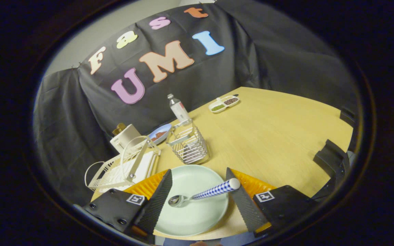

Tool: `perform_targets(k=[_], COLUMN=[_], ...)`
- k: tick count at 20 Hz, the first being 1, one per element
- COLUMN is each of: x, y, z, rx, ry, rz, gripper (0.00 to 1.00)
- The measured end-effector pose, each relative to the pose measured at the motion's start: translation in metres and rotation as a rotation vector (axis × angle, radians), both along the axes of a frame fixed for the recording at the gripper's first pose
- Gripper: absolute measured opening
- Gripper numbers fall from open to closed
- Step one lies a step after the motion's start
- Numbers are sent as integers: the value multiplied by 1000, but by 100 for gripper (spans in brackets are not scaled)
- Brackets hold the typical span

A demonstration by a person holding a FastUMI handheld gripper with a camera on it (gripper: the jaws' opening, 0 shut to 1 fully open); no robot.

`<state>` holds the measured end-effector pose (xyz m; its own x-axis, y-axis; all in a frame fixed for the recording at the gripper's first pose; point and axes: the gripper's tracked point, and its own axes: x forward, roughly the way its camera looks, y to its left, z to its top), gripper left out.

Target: Take the plate from the dish rack, then take the spoon from the basket and place it into the plate.

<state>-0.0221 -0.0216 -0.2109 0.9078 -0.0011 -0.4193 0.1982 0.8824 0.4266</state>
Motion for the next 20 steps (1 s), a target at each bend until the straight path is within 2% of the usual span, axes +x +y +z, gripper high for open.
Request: perform_targets(k=[4,7,13,20], x=[-3,-2,8,10], y=[-32,-38,-45,-40], z=[0,20,93,179], rx=[-151,-182,-236,-401], ry=[23,-21,-155,-272], rz=[-75,-95,-97,-83], gripper=[100,100,100,100])
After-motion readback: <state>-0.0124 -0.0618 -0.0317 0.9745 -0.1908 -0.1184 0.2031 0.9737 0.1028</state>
